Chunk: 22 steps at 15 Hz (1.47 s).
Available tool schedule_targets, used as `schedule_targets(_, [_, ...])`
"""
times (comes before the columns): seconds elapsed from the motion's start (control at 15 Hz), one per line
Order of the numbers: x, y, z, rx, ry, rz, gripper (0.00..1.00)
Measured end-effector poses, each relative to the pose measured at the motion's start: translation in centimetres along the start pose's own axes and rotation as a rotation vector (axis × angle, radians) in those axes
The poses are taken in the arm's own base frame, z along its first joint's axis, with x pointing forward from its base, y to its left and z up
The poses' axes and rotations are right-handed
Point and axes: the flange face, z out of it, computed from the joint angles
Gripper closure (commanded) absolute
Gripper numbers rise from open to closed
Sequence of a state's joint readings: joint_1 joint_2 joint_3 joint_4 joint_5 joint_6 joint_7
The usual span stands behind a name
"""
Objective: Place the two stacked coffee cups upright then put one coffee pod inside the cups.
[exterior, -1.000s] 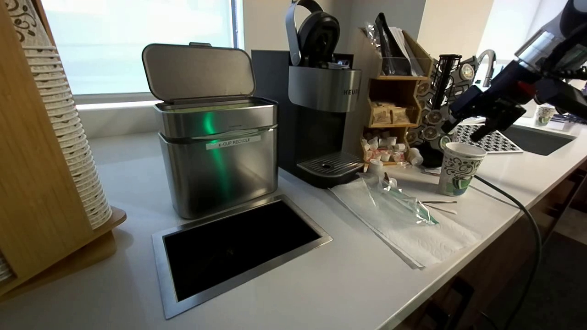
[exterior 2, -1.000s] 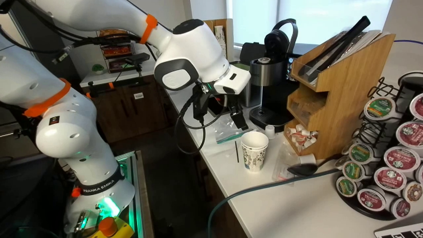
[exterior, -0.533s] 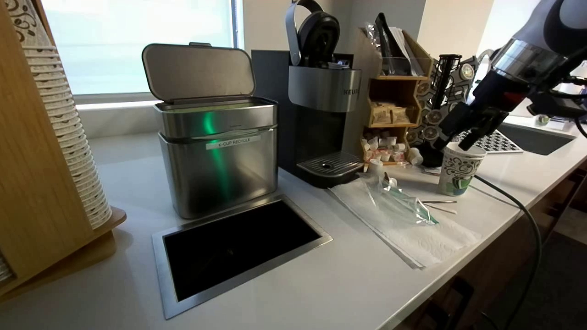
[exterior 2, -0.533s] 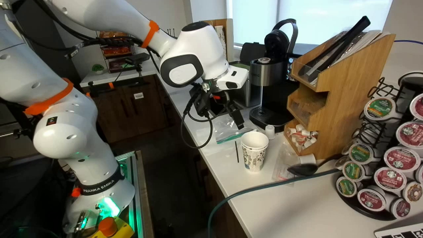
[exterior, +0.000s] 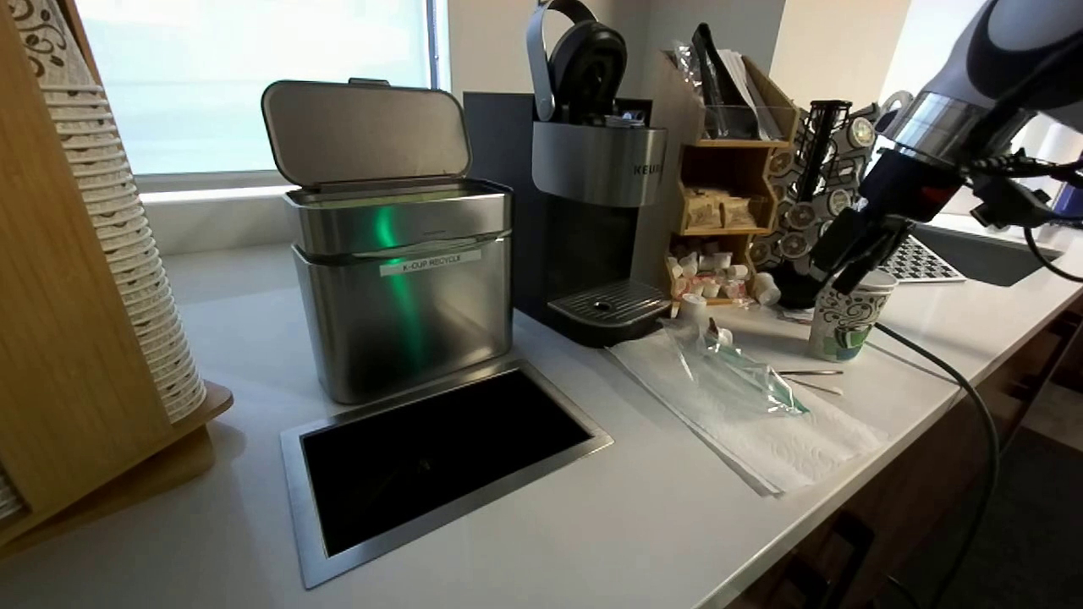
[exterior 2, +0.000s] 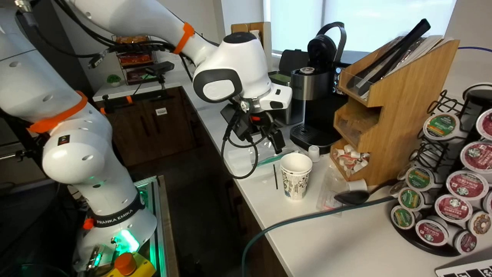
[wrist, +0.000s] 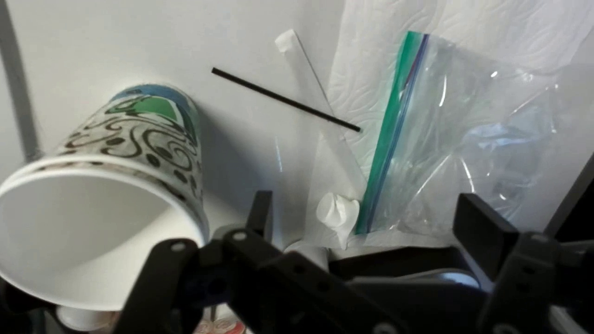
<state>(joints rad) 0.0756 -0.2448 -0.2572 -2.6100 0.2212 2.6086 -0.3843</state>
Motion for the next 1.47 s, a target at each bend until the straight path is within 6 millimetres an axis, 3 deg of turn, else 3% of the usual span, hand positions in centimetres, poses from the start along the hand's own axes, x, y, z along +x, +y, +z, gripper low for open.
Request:
schedule_targets(0.47, [7.1,1.4,2.8,-0.073,-0.177,-0.229,0.0])
schedule_targets(0.87, [13.4,0.0,3.9,-0.087,-0.131,-0.398,0.0])
schedule_targets(1.27, [14.1,0.2,4.2,-0.105,-0.084,-0.385,0.0])
schedule_targets(1.47, [13.3,-0.1,4.7,-0.13,-0.011,-0.355,0.0])
